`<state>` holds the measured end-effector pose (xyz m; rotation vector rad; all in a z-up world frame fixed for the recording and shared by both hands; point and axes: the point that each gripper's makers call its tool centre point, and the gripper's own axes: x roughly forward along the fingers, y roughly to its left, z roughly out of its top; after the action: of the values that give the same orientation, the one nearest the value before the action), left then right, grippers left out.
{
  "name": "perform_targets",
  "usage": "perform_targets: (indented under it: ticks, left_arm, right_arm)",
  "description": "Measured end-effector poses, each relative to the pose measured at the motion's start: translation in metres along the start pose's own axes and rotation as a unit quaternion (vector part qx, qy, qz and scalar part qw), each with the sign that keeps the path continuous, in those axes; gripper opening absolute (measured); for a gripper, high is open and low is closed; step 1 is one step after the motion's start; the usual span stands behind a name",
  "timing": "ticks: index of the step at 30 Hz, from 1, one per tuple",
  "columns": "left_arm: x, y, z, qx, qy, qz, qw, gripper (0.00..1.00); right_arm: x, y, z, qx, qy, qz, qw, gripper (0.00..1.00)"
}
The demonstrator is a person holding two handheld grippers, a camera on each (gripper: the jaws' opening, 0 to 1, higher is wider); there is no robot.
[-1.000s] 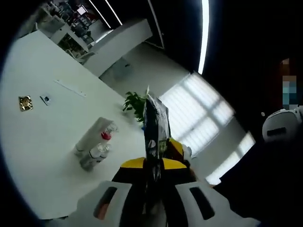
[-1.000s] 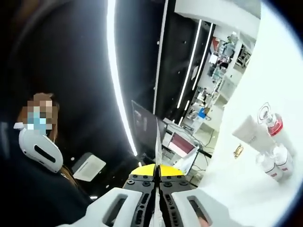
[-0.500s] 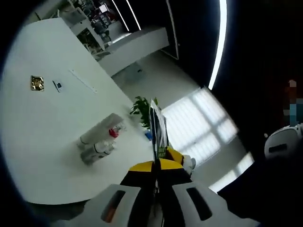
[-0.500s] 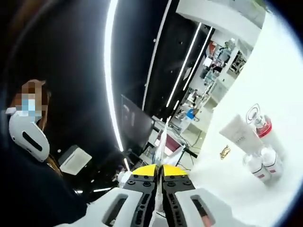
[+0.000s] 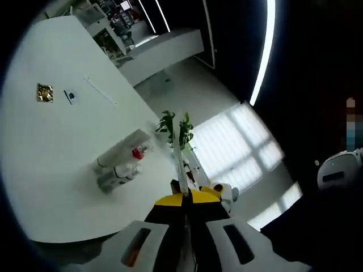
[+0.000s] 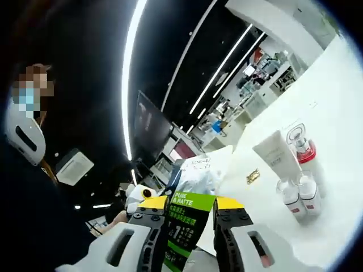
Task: Arrange the skincare products in the storage area until every visible bottle or jar stands upright without overlapping.
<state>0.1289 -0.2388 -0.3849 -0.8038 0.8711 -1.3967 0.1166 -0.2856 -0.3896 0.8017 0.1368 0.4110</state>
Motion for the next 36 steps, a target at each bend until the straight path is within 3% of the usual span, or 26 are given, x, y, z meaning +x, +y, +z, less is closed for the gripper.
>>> perform_targets:
  ticks: [3,8,19,29,36]
  left_arm:
    - [-0.005,0.004,0.001,-0.001,-0.002,0.004,1.0,0.0]
    - [-0.015,0.012,0.002,-0.008,-0.009,0.013,0.9998,0.0]
    - [-0.035,0.025,0.001,-0.025,-0.023,0.025,0.9991,0.0]
    - [-0.043,0.041,-0.001,-0.047,-0.029,0.033,0.998,0.0]
    - [-0.041,0.05,-0.005,-0.059,-0.028,0.039,0.9971,0.0]
  right_arm:
    - [-0.001,0.002,-0.004,-0.021,0.007,-0.002,0.9998,0.42]
    - [-0.004,-0.008,-0.012,-0.055,0.022,-0.035,0.9977,0.59]
    - [-0.005,-0.019,-0.019,-0.063,0.036,-0.064,0.9953,0.76]
    - [-0.015,-0.024,-0.03,-0.108,0.057,-0.096,0.9879,0.94]
    - [-0.025,-0.029,-0.028,-0.111,0.054,-0.105,0.9868,0.98]
